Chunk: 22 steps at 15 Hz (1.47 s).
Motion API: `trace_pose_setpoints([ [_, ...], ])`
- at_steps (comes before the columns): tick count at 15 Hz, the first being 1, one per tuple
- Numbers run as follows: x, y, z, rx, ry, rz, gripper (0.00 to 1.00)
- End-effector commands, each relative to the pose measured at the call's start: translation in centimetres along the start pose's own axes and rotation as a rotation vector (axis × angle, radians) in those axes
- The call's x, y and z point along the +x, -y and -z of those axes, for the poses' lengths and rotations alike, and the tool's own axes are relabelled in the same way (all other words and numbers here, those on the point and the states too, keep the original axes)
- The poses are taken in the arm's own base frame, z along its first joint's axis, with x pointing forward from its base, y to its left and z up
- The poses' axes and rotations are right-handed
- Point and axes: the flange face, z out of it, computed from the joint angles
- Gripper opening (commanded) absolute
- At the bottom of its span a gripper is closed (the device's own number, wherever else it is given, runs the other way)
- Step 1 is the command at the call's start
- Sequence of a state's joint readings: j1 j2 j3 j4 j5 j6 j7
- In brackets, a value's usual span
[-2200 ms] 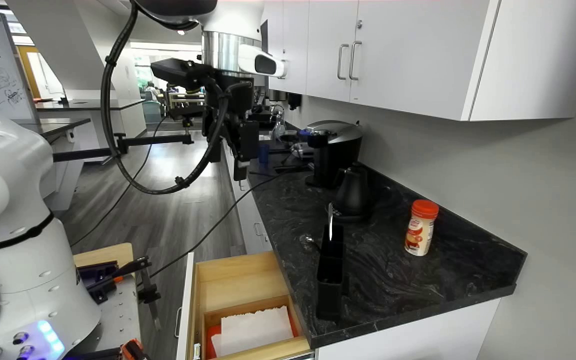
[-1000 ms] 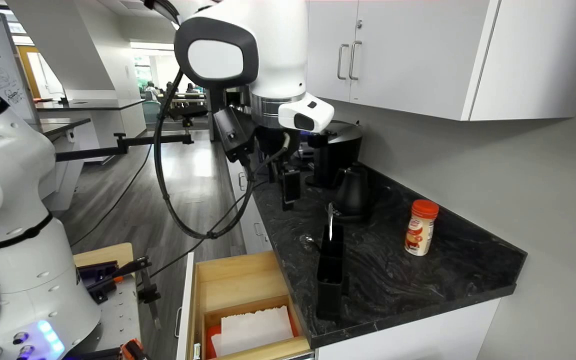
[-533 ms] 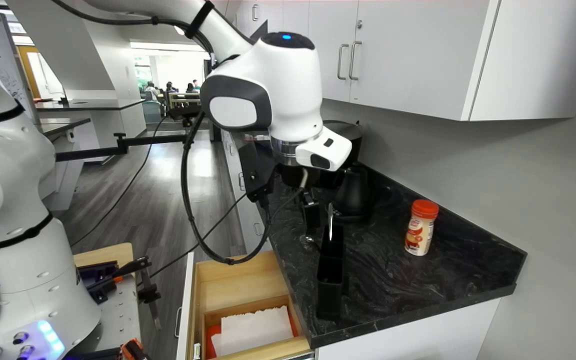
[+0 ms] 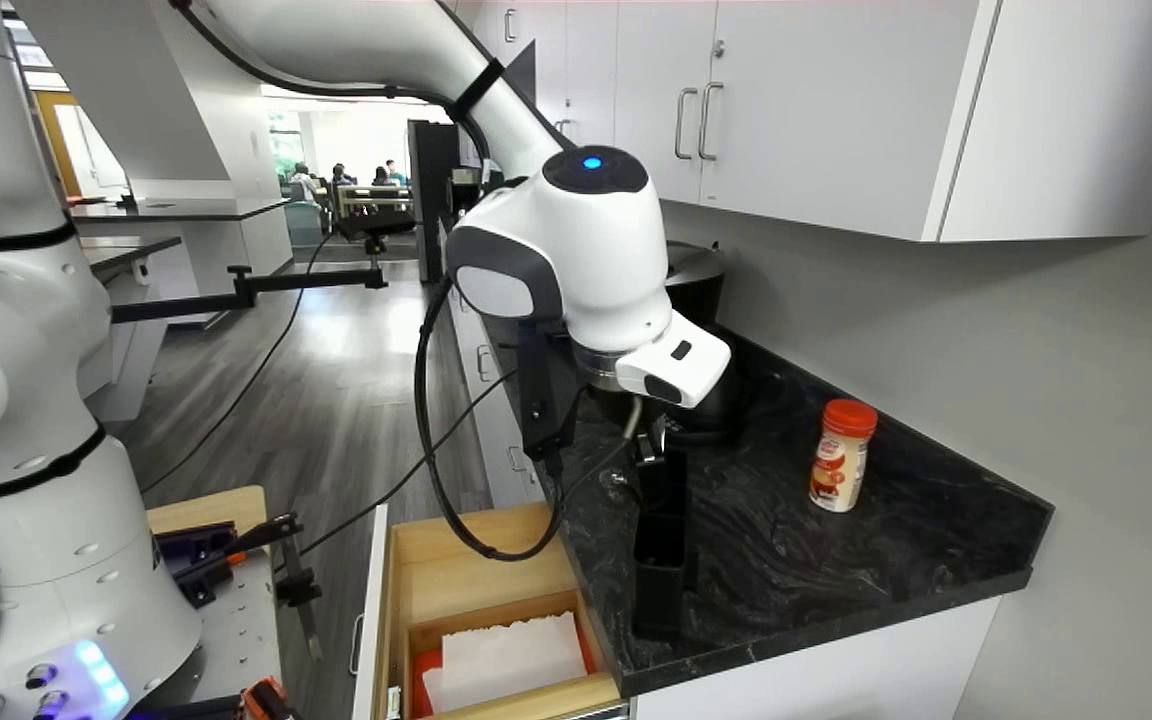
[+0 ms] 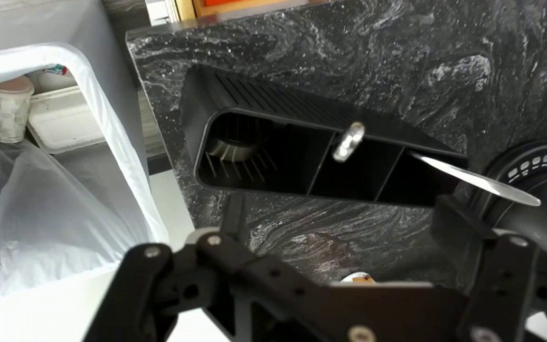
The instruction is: Remove the butter knife from the cutlery box and put it in the open drawer on the right
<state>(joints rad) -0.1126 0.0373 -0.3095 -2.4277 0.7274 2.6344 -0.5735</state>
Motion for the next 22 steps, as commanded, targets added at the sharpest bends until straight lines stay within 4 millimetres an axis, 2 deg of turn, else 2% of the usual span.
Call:
trace_pose_setpoints([
  [1,1.0,-0.5,-1.0,0.014,-0.037,-0.077,1.0],
  [10,0.5,-0.5,-4.3,0.095,0.058,-0.23,1.0],
  [16,0.1,0.0,-5.5,0.132,0.126,-0.258,1.0],
  [17,0.1,0.2,-5.5,0.131,0.118,-0.237,0.75],
  [19,0.1,0.5,-5.5,0.13,0.119,-0.218,0.67],
  [22,0.1,1.2,-5.6,0.128,0.123,-0.189,0.45],
])
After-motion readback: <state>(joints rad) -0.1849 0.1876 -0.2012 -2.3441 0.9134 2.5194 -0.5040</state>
